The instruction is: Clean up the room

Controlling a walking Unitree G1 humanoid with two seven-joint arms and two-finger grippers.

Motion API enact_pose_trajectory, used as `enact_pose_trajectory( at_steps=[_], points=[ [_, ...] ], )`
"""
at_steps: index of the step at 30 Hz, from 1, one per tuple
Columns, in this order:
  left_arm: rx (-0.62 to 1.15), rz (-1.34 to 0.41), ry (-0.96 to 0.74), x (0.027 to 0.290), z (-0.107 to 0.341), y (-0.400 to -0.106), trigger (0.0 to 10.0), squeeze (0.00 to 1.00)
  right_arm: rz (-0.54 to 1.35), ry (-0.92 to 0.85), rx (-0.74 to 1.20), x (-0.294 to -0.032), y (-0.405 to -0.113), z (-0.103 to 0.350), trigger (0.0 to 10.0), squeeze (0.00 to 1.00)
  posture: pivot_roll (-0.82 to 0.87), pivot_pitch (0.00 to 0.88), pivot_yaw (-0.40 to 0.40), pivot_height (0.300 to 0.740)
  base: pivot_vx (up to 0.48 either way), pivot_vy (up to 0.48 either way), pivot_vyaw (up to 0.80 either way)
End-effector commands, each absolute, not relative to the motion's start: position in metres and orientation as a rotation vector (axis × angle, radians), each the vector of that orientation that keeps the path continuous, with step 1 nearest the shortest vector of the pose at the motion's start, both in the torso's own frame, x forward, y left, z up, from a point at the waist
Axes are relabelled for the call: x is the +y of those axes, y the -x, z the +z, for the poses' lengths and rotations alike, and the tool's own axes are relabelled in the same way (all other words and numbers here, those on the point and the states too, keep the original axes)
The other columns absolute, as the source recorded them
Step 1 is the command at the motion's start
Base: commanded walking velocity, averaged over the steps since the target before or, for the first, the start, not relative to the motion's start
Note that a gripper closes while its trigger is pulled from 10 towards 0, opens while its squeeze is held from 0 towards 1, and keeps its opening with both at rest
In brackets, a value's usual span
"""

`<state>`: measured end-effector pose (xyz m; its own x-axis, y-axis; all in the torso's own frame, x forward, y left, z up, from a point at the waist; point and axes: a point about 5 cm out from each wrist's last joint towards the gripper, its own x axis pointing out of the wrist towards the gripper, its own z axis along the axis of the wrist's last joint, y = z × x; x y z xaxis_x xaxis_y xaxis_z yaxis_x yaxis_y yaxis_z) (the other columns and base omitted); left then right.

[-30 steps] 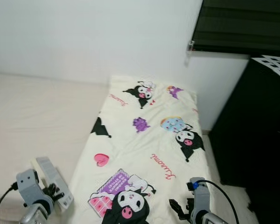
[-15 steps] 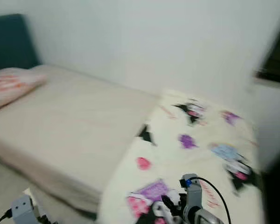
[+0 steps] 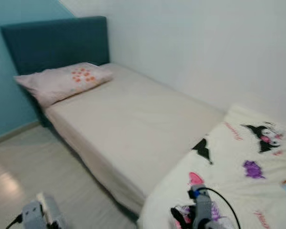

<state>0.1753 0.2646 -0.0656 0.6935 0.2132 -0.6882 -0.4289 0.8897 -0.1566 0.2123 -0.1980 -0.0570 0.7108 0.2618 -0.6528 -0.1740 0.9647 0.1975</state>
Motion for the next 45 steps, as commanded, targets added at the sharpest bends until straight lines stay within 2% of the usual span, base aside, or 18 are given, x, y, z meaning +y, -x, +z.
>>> enact_pose_trajectory(
  at_steps=[1,6,14,28,29,31,38,41,43,44,45],
  points=[
    [0.724,0.340,0.312,0.261,-0.066,-0.177,10.0,0.00,0.247,-0.122,0.731,-0.196,-0.215,-0.055,10.0,0.00,-0.05,0.000,-0.071,0.731,0.000,0.000,0.72],
    [0.722,0.279,0.347,0.249,-0.067,-0.183,10.0,0.00,0.259,-0.103,0.745,-0.195,-0.214,-0.057,10.0,0.00,-0.05,0.000,-0.075,0.731,0.100,0.000,0.72],
    [0.665,0.240,0.374,0.239,-0.060,-0.201,10.0,0.00,0.276,-0.047,0.739,-0.194,-0.214,-0.057,10.0,0.00,-0.06,0.000,-0.072,0.731,0.463,0.000,0.62],
    [0.554,0.225,0.391,0.242,-0.041,-0.227,10.0,0.00,0.312,0.010,0.724,-0.193,-0.218,-0.054,10.0,0.00,-0.05,0.000,-0.073,0.731,0.480,0.000,0.45],
    [0.480,0.207,0.399,0.243,-0.029,-0.242,10.0,0.00,0.311,0.010,0.707,-0.193,-0.222,-0.052,10.0,0.00,-0.05,0.000,-0.072,0.731,0.480,0.000,0.00],
    [0.453,0.201,0.402,0.244,-0.024,-0.247,10.0,0.00,0.313,0.012,0.702,-0.192,-0.223,-0.051,10.0,0.00,-0.05,0.000,-0.072,0.731,0.480,0.000,0.00],
    [0.199,0.089,0.448,0.245,0.027,-0.296,10.0,0.00,0.321,0.018,0.648,-0.192,-0.235,-0.042,10.0,0.00,-0.06,0.000,-0.072,0.731,0.480,0.000,0.00],
    [0.165,0.062,0.460,0.244,0.034,-0.301,10.0,0.00,0.320,0.014,0.639,-0.192,-0.236,-0.041,10.0,0.00,-0.06,0.000,-0.072,0.731,0.480,0.000,0.00],
    [0.035,-0.081,0.524,0.231,0.061,-0.321,10.0,0.00,0.319,-0.061,0.573,-0.191,-0.247,-0.031,10.0,0.00,-0.06,0.000,-0.071,0.731,0.480,0.000,0.00],
    [0.035,-0.081,0.524,0.231,0.061,-0.321,10.0,0.00,0.319,-0.061,0.573,-0.191,-0.247,-0.031,10.0,0.00,-0.06,0.000,-0.071,0.731,0.480,0.000,0.00],
    [-0.035,-0.177,0.558,0.223,0.076,-0.329,10.0,0.00,0.307,-0.157,0.510,-0.191,-0.256,-0.022,10.0,0.00,-0.06,0.000,-0.071,0.731,0.480,0.000,0.00]
  ],
)
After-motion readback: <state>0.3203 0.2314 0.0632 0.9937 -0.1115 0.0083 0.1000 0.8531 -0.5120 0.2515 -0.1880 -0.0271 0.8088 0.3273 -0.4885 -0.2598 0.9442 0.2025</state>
